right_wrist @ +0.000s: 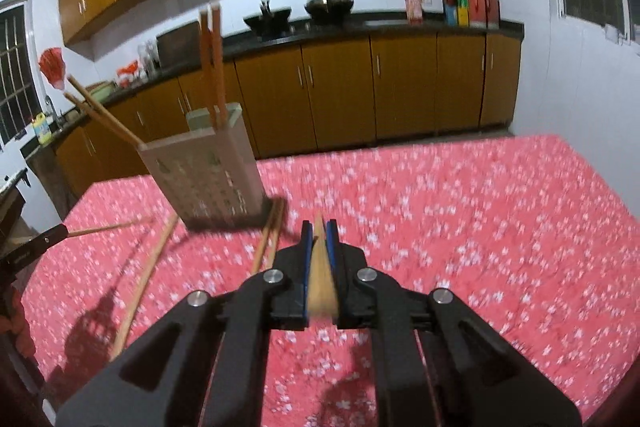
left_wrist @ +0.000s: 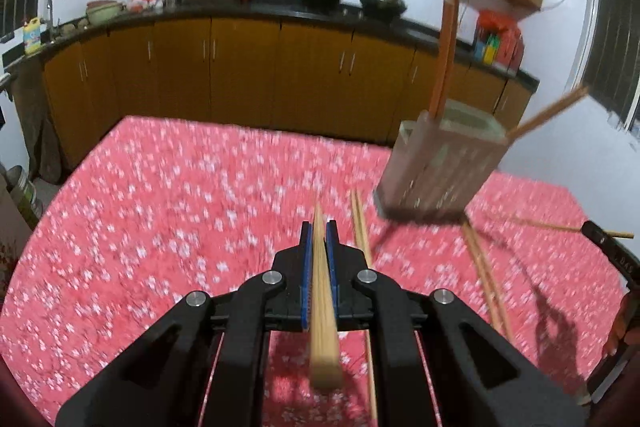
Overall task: Organize utensils
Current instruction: 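Lift the chopstick upright with the left tool while the right tool lifts its chopstick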
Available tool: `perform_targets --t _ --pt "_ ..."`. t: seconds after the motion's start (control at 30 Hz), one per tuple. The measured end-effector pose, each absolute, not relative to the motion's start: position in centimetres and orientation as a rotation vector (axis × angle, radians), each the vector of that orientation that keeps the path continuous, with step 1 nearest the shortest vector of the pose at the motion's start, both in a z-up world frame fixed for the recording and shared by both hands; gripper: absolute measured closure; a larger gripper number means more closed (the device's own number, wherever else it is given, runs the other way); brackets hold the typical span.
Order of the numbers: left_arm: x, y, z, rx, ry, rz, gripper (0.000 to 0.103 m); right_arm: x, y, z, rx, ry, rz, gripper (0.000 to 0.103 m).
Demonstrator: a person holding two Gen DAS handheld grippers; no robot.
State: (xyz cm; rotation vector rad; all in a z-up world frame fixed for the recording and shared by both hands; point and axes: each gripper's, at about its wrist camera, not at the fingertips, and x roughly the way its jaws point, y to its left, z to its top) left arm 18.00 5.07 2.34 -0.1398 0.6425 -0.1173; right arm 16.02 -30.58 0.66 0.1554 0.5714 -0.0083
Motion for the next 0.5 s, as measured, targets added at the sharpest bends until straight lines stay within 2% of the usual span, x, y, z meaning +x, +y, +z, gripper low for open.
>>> perform_targets --t 0.3,0.5 --pt "17.8 4.9 5.6 -0.161 0.557 -0.132 0.096 15.3 -30.6 3.4 0.156 0.487 -0.001 0.095" --pt "17.2 4.1 8.6 -0.142 0.492 -0.173 0.096 14.5 -30.7 7.7 0.211 0.395 0.090 0.095"
